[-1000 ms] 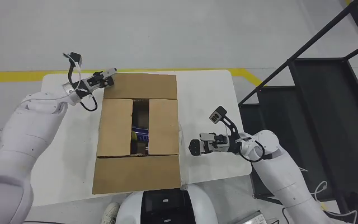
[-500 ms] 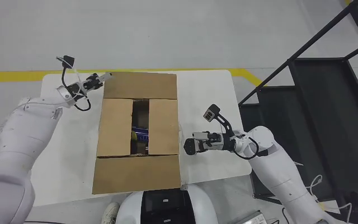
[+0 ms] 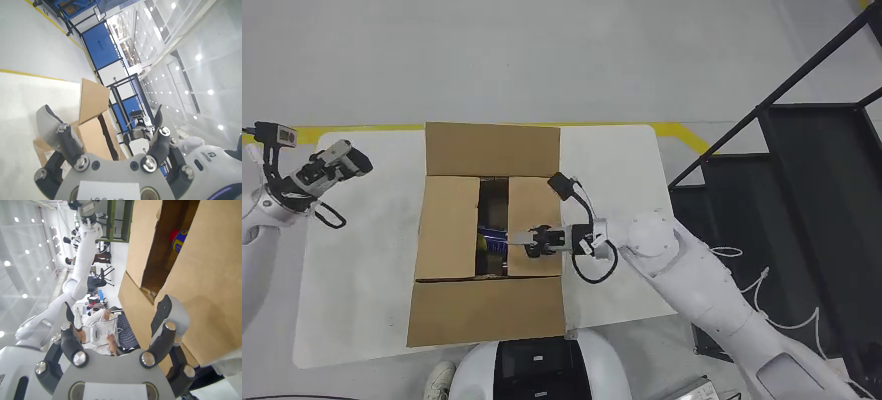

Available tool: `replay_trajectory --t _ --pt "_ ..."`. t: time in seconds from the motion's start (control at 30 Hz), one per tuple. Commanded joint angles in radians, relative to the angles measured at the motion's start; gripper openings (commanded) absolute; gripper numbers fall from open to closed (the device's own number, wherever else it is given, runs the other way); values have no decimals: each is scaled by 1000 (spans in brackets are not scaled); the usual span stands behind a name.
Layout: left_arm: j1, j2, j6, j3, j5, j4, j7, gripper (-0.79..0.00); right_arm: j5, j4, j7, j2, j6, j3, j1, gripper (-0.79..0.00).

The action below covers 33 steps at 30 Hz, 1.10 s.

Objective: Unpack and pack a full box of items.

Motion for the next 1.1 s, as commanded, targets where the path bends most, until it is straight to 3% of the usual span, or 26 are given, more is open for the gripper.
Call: replay_trajectory --t 0.0,0.1,0.23,0.6,0.67,0.87,1.07 --pt "93 30 52 -61 -10 -107 -51 0 -39 0 -93 -15 22 -48 11 0" --pt "197 62 131 -135 -44 -239 -130 0 -74 3 -194 -33 46 -93 19 0" --pt "297 90 214 -216 -64 -381 -213 0 -74 4 -200 -35 48 -96 20 0" --pt "297 90 214 -216 -64 -381 -213 0 -74 4 -200 -35 48 -96 20 0" --pt "301 89 217 -217 -47 -387 -185 0 -123 11 -233 -40 95 -113 29 0" --pt "324 88 214 -237 194 -418 36 0 -142 51 -304 -107 201 -259 126 0" --pt "372 91 227 -274 232 -451 76 0 -84 149 -308 -177 211 -358 206 0"
